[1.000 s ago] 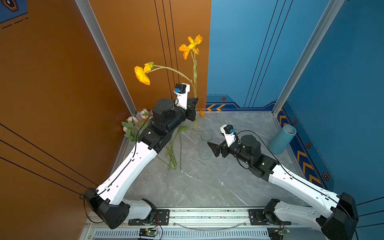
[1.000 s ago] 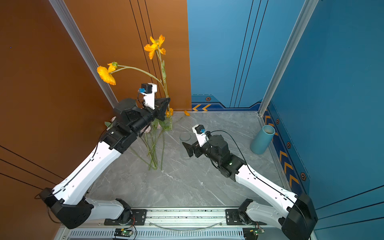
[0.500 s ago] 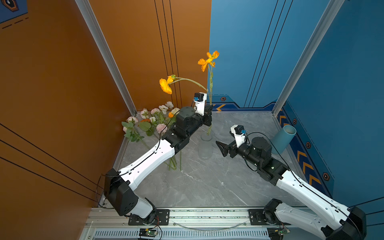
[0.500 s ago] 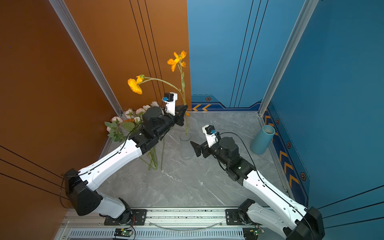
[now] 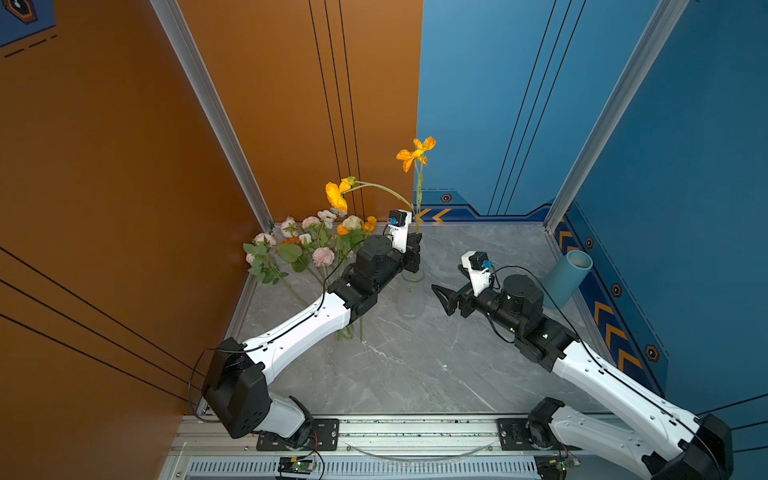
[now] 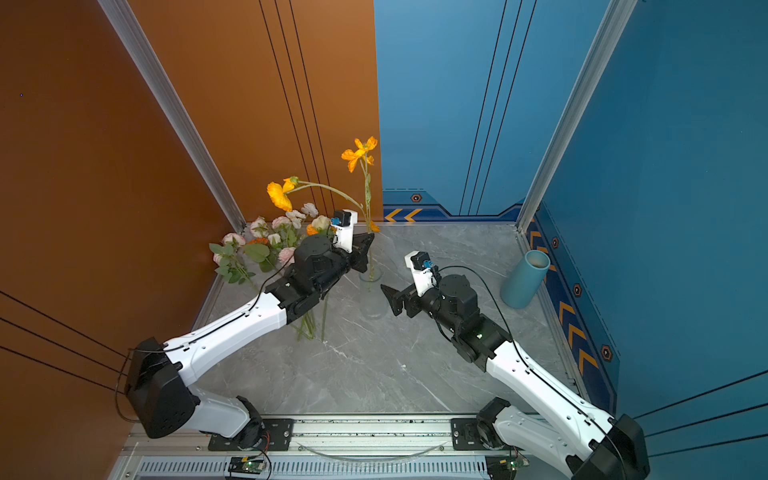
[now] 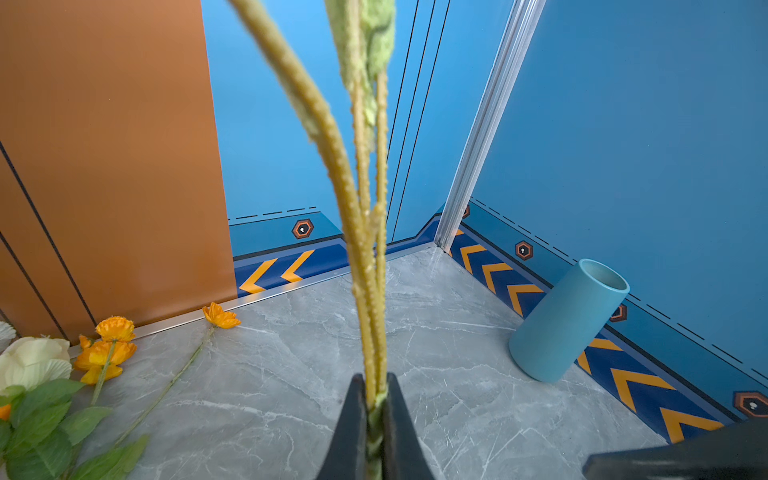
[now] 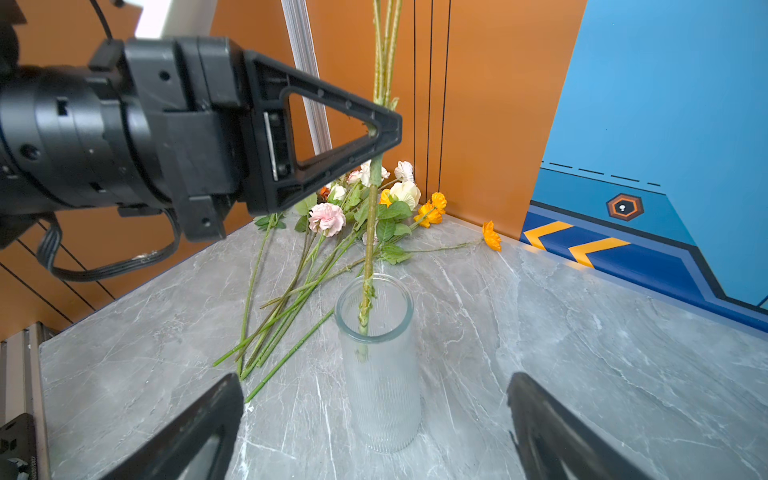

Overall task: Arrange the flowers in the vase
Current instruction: 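Lower the orange stems into the vase and open the left gripper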

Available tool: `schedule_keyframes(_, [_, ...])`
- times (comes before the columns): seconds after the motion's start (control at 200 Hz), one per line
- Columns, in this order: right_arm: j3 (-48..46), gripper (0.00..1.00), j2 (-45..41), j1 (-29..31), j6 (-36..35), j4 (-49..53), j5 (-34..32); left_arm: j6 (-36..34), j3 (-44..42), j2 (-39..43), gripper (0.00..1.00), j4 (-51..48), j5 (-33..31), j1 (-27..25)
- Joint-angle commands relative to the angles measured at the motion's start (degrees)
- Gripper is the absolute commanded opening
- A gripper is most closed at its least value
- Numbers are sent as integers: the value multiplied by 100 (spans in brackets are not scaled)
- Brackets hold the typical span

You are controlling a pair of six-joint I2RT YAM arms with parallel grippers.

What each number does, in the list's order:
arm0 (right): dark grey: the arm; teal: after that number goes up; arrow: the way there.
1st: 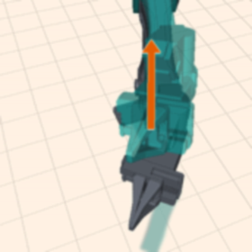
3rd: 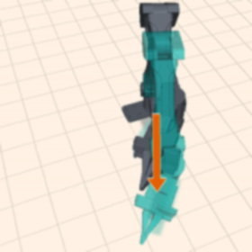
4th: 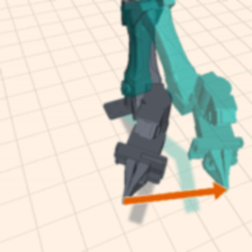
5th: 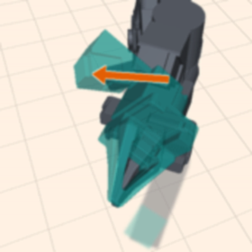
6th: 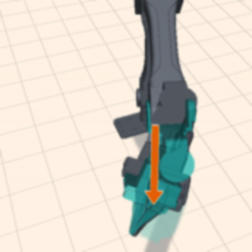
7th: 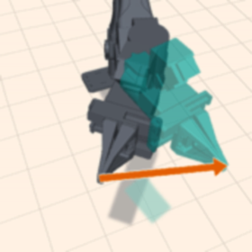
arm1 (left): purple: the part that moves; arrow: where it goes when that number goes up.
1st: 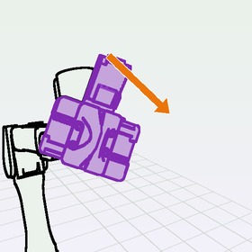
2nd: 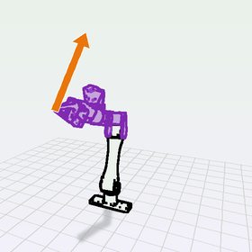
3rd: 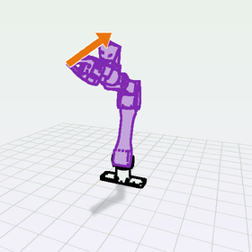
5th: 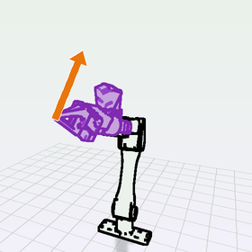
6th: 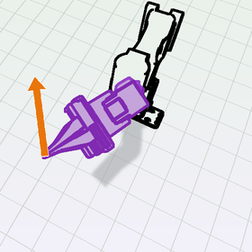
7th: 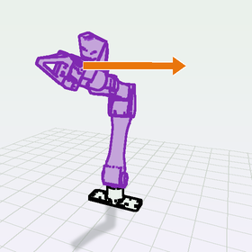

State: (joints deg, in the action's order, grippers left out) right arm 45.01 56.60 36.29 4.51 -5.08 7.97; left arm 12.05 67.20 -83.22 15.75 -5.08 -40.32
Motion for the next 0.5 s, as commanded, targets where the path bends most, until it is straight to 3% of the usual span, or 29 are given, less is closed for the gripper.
schedule_keyframes(0.0, [-120,100,-17,-35,143,-41,135,-51,-259,101,0,359,259,-76])
schedule_keyframes(0.496, [-66,100,279,-26,280,-257,271,-203,-779,-19,18,473,242,-88])
